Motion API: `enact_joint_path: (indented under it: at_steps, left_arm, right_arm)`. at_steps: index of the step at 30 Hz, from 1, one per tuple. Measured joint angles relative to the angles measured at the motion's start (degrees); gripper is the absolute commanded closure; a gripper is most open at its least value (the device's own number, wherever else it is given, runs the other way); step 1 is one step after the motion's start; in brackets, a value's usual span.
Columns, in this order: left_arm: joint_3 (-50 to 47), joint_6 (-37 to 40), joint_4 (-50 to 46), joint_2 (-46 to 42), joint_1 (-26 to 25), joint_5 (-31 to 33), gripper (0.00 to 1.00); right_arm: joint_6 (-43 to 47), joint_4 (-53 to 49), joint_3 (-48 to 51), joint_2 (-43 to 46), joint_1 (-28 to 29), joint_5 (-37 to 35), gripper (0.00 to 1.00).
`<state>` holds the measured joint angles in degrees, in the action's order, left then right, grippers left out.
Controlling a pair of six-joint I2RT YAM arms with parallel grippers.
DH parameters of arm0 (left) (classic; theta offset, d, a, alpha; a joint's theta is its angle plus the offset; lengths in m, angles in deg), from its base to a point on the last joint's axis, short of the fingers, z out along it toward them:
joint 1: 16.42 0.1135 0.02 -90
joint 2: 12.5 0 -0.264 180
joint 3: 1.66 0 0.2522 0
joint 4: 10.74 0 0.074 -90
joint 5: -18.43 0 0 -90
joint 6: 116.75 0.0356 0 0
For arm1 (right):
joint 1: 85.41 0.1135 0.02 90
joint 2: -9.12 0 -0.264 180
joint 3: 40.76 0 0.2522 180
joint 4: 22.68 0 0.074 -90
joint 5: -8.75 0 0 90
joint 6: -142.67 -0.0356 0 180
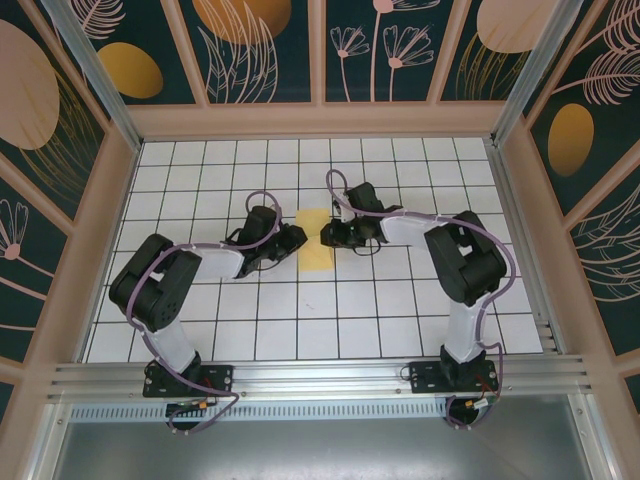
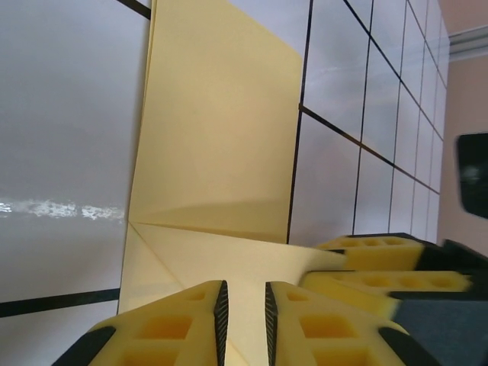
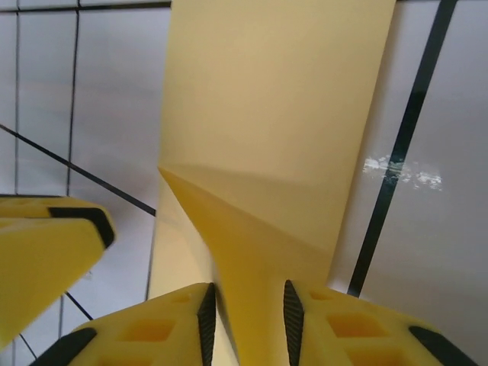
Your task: Fold a paper plane with a square sheet of paper (pick it up from the middle)
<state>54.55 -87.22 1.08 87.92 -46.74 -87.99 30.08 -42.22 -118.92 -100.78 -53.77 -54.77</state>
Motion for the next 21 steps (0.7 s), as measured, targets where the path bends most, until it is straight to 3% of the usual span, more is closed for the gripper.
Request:
enact_joint_path:
  at_steps: [7,12,21]
  left_arm:
    - [-0.55,-1.90,1.79,0.22,0.00,-1.44,0.73]
    - [-0.50,-2.56,1.79,1.81,0.00,-1.92,0.71]
    - [-0.20,-3.72,2.54,3.80,0.00,-3.87,0.68]
  right_arm:
    - [-0.46,2.12,0.00,-0.92,-1.75,2.32,0.79]
    - [-1.51,3.72,0.00,-0.92,-2.84,3.41,0.90]
    - [-2.86,4.39,0.02,-2.16,-3.67,3.61,0.94]
